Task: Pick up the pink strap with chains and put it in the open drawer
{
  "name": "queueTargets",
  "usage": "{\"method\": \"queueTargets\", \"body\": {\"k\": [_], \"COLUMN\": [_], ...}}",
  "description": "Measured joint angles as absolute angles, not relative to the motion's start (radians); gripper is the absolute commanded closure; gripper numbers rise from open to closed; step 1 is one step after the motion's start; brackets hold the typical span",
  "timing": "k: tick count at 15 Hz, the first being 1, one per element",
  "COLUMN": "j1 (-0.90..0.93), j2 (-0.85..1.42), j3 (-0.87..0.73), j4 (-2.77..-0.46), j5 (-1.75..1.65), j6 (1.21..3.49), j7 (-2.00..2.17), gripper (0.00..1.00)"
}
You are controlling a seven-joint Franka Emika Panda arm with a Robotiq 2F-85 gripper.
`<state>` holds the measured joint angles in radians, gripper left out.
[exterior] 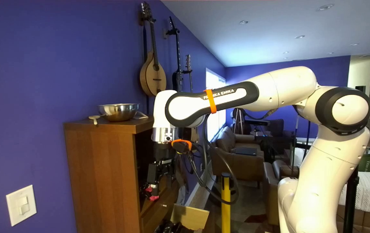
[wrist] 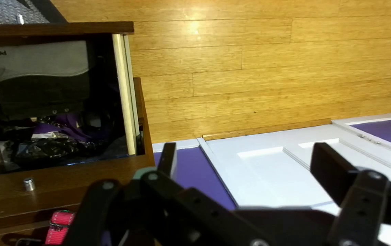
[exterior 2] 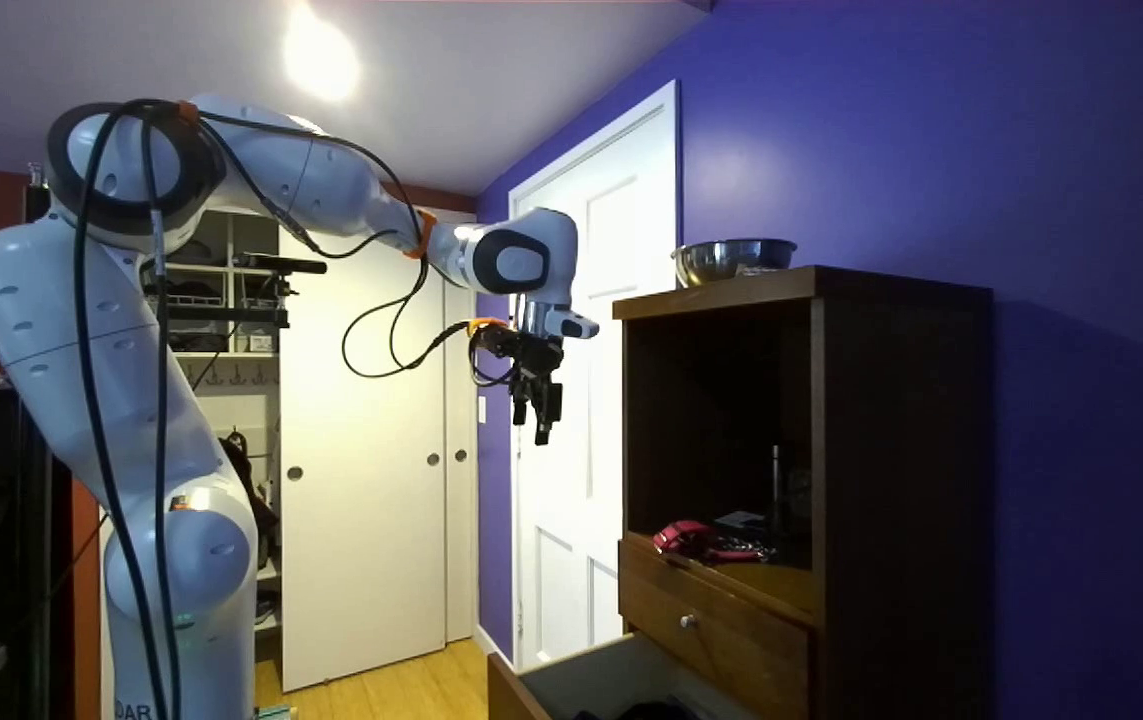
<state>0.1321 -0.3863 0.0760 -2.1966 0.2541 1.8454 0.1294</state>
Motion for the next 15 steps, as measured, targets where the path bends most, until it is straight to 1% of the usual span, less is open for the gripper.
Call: {"method": "queueTargets", "body": {"k": [5, 11, 15], "j1": [0.109, 0.041, 0.017], "j2": [-0.386, -0.398, -0.407], "j3": [0.074, 0.046, 0.014], "j4": [-2.201, -2.226, -2.275], "j5": [0.241, 0.129, 0.092], "j6": [1.855, 1.885, 1.974], "j7": [0.118, 0.068, 0.009], "gripper": [0.0, 0.0, 0.0]}}
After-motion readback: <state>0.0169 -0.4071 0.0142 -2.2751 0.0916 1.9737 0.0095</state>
